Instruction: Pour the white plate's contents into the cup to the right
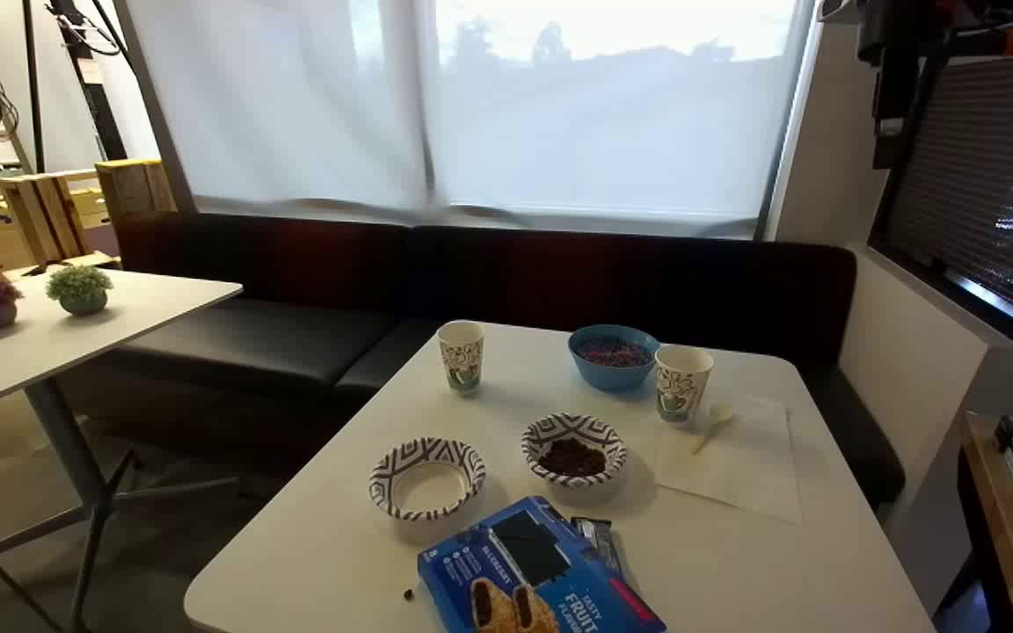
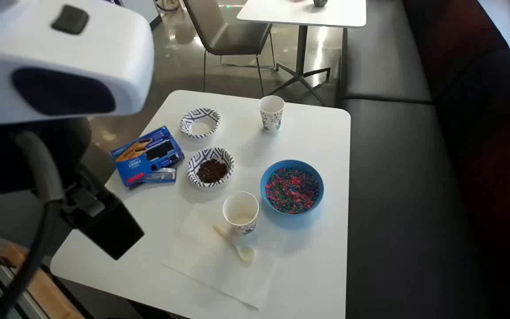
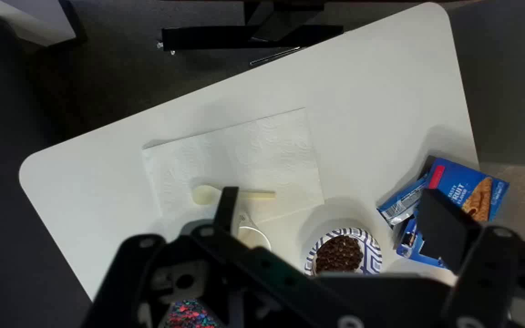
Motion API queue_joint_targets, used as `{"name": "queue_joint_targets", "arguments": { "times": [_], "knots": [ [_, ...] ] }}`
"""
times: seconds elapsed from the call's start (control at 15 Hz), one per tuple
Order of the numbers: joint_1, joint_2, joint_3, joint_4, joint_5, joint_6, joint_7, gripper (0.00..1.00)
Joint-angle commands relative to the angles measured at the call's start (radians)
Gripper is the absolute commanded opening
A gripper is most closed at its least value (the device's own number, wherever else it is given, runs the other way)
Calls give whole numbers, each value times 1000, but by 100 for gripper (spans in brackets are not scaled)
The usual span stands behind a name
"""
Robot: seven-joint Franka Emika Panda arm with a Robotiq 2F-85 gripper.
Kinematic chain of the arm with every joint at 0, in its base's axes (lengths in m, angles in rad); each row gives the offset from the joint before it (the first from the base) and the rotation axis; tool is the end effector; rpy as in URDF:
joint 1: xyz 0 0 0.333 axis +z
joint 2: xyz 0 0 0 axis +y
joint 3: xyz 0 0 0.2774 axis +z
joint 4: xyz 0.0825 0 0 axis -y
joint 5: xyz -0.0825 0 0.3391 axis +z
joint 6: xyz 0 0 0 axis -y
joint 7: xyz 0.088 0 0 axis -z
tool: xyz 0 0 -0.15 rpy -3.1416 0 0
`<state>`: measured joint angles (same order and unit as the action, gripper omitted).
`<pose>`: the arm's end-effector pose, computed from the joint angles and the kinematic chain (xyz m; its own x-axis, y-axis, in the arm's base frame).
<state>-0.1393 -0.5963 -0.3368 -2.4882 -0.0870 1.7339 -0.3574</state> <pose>0.2869 -0.1567 0.4065 0.9914 -0.0139 -0.1304 -0.0349 -0.9864 -0.1604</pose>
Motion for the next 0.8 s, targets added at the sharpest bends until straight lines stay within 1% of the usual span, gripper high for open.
{"name": "queue_joint_targets", "arguments": {
  "times": [0.0, 0.67, 0.73],
  "knots": [
    [-15, 3, 13, 1, 7, -1, -7, 100],
    [-15, 3, 13, 1, 7, -1, -7, 100],
    [-3, 10, 12, -8, 42, 37, 6, 100]
  ]
}}
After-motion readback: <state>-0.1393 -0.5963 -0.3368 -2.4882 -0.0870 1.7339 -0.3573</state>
